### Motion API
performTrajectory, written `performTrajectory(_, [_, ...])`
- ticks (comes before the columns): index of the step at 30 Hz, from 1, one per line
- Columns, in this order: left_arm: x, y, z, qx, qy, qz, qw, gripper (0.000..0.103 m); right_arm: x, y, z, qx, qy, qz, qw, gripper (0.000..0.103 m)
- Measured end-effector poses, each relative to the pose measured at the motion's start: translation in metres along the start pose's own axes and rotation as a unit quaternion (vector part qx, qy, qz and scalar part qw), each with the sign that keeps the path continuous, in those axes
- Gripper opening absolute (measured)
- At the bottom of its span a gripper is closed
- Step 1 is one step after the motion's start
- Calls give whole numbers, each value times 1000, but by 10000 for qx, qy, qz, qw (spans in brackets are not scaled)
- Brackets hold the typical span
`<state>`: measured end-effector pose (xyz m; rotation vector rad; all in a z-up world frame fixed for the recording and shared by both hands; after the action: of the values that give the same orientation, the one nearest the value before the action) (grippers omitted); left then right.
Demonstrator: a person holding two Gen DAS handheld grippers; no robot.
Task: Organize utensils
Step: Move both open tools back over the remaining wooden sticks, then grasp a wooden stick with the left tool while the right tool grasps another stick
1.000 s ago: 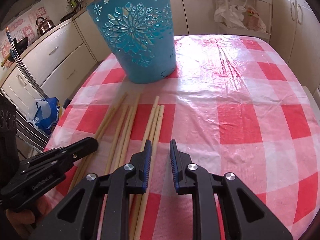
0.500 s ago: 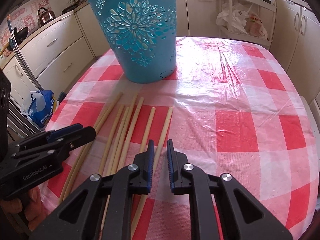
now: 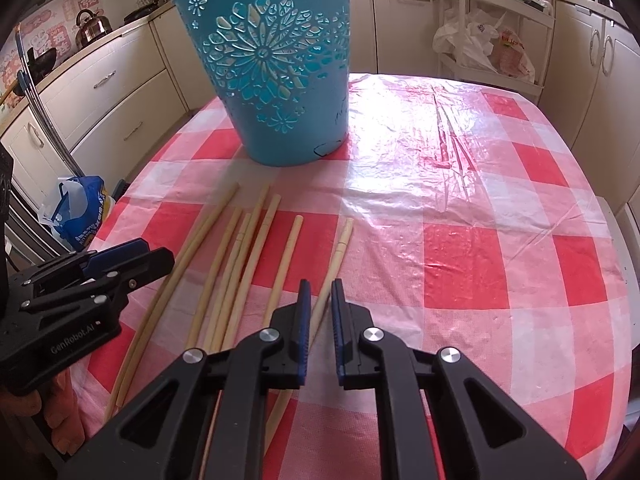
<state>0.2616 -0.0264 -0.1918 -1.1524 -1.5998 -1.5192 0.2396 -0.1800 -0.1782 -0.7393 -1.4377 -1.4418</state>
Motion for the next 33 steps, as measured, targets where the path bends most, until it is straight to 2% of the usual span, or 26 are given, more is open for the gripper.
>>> performTrajectory(6, [-4, -2, -12, -487, 447, 15, 9978, 34, -1, 2, 0, 58, -11, -19, 10000, 11])
performTrajectory(9, [-4, -3, -15, -611, 537, 1, 9967, 34, -1, 2, -1, 47, 24, -39, 10000, 11])
performTrajectory(10, [-3, -3, -15, -585, 515, 1, 9970, 31, -1, 2, -2, 46, 56, -48, 10000, 11])
performTrajectory(11, [-3, -2, -12, -557, 524, -4, 9971, 22, -1, 1, -2, 48, 75, -48, 9999, 11])
performTrajectory(14, [-2, 1, -3, -465, 466, 13, 9978, 7, 0, 1, -6, 16, 140, -5, 9999, 8])
performTrajectory(18, [-2, 2, 2, -379, 307, 99, 9988, 7, 0, 4, -8, -26, 221, 117, 9997, 8])
performTrajectory(23, [-4, 3, -4, -542, 464, 116, 9974, 7, -3, 9, -2, 201, -35, 181, 9996, 8])
performTrajectory(25, [-4, 2, -6, -581, 337, 123, 9977, 4, -3, 9, 0, 277, -46, 230, 9993, 7])
performTrajectory(28, [2, 0, -3, -400, -205, 100, 9989, 4, 1, 6, 0, 240, 41, 250, 9994, 6])
performTrajectory(33, [-1, -4, 9, -124, -618, 302, 9976, 5, 0, 2, 2, 376, -66, 406, 9984, 6])
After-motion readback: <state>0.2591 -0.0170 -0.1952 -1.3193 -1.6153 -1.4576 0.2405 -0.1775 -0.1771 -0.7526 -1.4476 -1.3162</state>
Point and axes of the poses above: each gripper's, at about its wrist camera, not at the fingertips, and x roughly against the way its jaws point, z to its left, y to its top, the point moved 5 cm from there along -x, roughly the way its jaws point, and after that the axes turned 11 degrees about z, right-handed, at the moved point
